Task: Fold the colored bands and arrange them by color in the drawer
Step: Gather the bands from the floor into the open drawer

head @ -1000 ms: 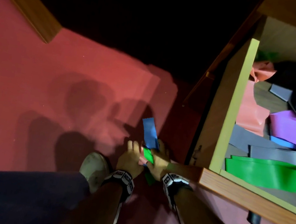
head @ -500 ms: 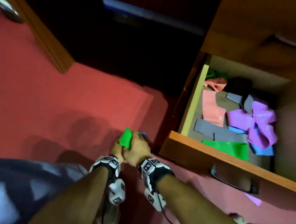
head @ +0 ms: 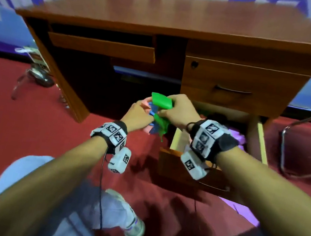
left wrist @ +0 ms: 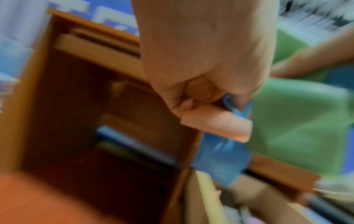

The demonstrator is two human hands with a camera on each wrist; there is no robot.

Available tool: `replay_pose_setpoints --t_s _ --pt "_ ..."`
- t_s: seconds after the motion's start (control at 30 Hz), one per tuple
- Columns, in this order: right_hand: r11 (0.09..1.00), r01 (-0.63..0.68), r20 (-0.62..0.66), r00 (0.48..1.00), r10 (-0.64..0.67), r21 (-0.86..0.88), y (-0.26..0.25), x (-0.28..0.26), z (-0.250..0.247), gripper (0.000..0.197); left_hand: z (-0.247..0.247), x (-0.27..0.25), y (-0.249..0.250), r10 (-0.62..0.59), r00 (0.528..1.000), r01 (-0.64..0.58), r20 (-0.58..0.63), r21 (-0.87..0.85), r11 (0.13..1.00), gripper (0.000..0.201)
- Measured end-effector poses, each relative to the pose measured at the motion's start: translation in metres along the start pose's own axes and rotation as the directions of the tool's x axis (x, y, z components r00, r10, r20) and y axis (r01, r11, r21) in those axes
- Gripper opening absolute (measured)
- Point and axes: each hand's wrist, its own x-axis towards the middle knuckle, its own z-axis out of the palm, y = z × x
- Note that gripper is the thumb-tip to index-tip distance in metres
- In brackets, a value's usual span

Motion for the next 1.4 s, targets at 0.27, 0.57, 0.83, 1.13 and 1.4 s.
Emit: replay_pose_setpoints --t_s 0.27,0.57,0.83,1.13,1.4 --pt "0.987 -0.131 -0.183 0.972 0.146 0.094 0.130 -0.048 -0.111 0.020 0.090 0.005 0.131 0.138 0.945 -0.217 0.296 0.251 0.943 0.068" --pt "0.885 -0.444 0.066 0.896 0.439 0.138 0.222 -0.062 -0.121 0.028 0.171 0.035 0.125 -0.059 0.857 -0.327 0.511 0.630 0.704 0.071" --pt "0.899 -0.437 -0.121 0.892 0.435 0.013 0.241 -0.064 -0.150 0.038 0.175 0.054 0.119 -0.135 0.830 -0.306 0.541 0.643 0.702 0.127" --pt "0.900 -0.435 -0.477 0.793 0.379 -0.008 0.278 -0.148 -0.217 0.024 0.185 -0.022 0.180 0.341 0.849 -0.469 0.403 0.278 0.838 0.057" --pt "0.736 -0.634 -0.233 0.773 0.591 -0.238 0.365 -0.224 -0.181 0.069 0.293 -0.128 0.195 0.308 0.611 -0.554 0.730 0.116 0.825 0.023"
